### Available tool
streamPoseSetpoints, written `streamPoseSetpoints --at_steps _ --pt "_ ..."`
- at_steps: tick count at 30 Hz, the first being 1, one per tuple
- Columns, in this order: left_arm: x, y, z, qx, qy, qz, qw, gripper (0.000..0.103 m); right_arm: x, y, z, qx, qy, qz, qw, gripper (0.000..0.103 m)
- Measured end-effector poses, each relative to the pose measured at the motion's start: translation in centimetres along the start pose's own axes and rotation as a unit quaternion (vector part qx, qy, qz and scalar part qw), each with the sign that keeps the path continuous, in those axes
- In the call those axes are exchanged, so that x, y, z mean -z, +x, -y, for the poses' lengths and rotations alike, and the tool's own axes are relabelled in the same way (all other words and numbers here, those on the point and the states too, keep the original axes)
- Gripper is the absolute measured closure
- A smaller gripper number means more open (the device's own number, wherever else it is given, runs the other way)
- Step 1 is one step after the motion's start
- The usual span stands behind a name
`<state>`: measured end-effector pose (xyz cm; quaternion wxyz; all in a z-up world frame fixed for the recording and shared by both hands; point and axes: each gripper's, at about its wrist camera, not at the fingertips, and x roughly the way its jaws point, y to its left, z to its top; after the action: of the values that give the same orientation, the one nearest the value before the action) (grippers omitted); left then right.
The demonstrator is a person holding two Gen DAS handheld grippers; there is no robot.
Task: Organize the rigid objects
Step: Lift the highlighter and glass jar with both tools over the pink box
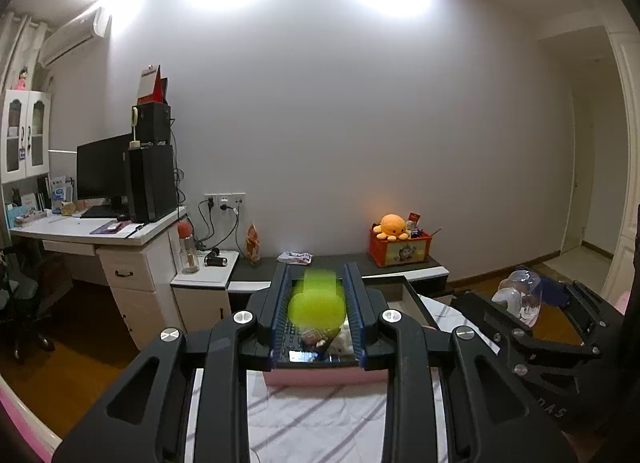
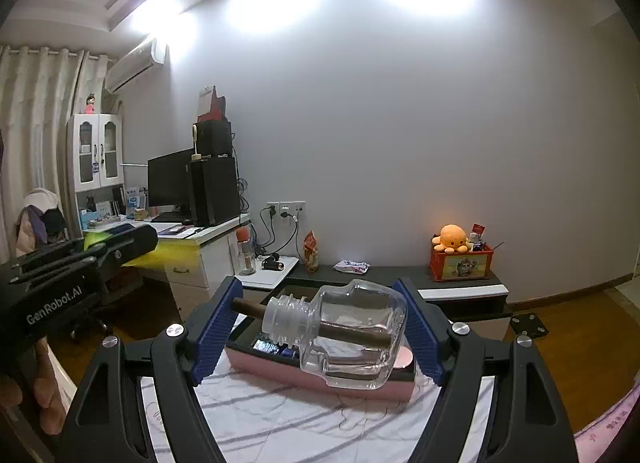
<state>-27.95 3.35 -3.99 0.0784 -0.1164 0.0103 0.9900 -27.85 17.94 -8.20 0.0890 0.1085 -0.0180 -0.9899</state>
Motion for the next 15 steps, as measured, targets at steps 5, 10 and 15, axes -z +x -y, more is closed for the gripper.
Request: streamPoseSetpoints --at_steps 5,10,15 --pt "-0.3 3.3 -0.4 -0.002 -0.001 -0.012 0.9999 0.076 -0.2 3.1 0.8 -0.001 -0.001 -0.012 1.0 0.025" --pt "0.3 8.3 -0.9 0.003 -0.005 -0.043 0.9991 0.076 0.1 7.1 2.1 0.0 0.003 -0.032 0.999 0.025" --pt "2.9 15.0 -1.9 0.0 -0.018 -0.098 0.995 0.081 1.9 12.7 3.4 -0.001 0.006 -0.082 0.997 0.025"
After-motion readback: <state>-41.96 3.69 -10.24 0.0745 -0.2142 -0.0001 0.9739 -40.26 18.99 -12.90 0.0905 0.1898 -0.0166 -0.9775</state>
